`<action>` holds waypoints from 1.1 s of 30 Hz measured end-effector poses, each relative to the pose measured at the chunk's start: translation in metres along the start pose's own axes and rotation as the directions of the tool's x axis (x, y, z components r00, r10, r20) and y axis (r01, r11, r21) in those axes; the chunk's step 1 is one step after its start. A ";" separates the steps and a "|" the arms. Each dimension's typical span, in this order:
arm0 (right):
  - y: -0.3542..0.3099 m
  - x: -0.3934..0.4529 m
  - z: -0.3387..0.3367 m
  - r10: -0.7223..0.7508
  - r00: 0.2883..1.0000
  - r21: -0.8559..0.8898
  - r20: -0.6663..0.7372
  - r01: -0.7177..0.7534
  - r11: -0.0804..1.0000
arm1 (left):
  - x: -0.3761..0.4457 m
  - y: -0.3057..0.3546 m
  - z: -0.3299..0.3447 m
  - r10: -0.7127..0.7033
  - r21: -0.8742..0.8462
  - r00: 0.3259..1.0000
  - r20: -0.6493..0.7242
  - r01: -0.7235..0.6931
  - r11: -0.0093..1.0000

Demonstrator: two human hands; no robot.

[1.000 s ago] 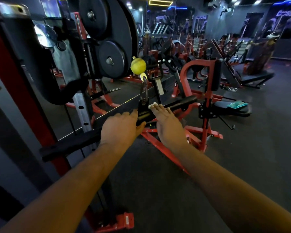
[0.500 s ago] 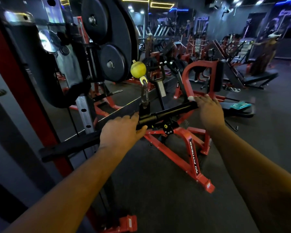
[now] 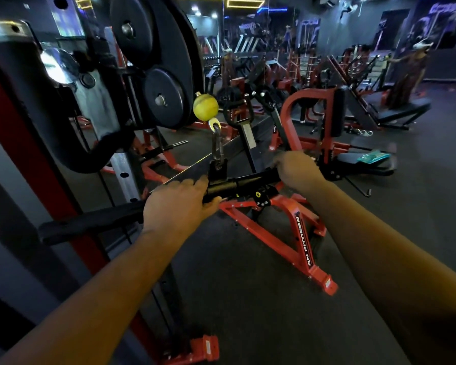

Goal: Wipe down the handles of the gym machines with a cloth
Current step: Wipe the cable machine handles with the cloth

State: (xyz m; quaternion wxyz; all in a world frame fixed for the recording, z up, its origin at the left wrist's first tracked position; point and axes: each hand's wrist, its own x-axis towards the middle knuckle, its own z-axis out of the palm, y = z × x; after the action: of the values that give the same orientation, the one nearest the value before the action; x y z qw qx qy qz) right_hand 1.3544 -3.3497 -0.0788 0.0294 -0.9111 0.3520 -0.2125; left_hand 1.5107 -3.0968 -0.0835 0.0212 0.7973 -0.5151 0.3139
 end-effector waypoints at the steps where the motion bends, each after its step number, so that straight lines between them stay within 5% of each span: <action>1: -0.006 -0.002 0.000 -0.022 1.000 0.024 -0.010 0.022 0.999 | 0.000 -0.001 0.000 0.001 0.002 1.000 0.004 -0.001 1.000; 13: -0.068 -0.088 0.039 -0.196 0.888 0.422 -0.416 0.379 0.823 | -0.004 0.007 -0.001 -0.023 -0.091 1.000 0.020 0.025 0.996; 15: -0.056 -0.098 0.047 -0.132 0.825 0.471 -0.549 0.436 0.767 | -0.004 0.007 -0.001 -0.026 -0.102 0.999 0.022 0.028 0.994; 17: -0.034 -0.091 0.059 0.172 0.780 0.631 -0.602 0.333 0.701 | -0.005 0.009 0.000 -0.036 -0.100 0.999 0.021 0.038 0.994; 18: -0.022 -0.082 0.060 0.415 0.733 0.769 -0.538 0.226 0.598 | -0.005 0.010 0.000 -0.041 -0.104 0.999 0.024 0.043 0.994; 20: 0.004 -0.060 0.057 0.780 0.591 0.977 -0.204 0.068 0.203 | -0.004 0.013 0.000 -0.043 -0.114 0.999 0.028 0.045 0.992; 21: 0.012 -0.051 0.055 0.837 0.547 0.998 -0.024 0.068 -0.016 | -0.004 0.014 0.000 -0.042 -0.113 0.999 0.027 0.045 0.993; 23: 0.014 -0.034 0.053 0.787 0.581 0.946 0.207 0.085 -0.311 | -0.004 0.016 -0.001 -0.044 -0.108 0.999 0.023 0.046 0.993; 26: -0.011 -0.019 0.047 0.696 0.685 0.925 0.214 0.086 -0.369 | -0.002 0.017 0.002 -0.050 -0.116 0.999 0.021 0.052 0.992; 29: -0.047 -0.028 0.044 0.694 0.698 0.946 0.180 0.072 -0.317 | -0.003 0.014 0.006 -0.065 -0.154 0.997 0.029 0.069 0.986; 33: -0.105 -0.063 0.061 0.576 0.804 0.966 0.146 0.009 -0.258 | -0.003 0.013 0.008 -0.079 -0.165 0.997 0.018 0.081 0.983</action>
State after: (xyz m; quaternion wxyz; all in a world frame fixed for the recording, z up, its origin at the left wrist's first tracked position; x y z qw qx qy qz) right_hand 1.4032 -3.2353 -0.1360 0.6878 -0.3761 0.2724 -0.5579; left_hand 1.5026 -3.1035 -0.0948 0.0973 0.8146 -0.5069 0.2645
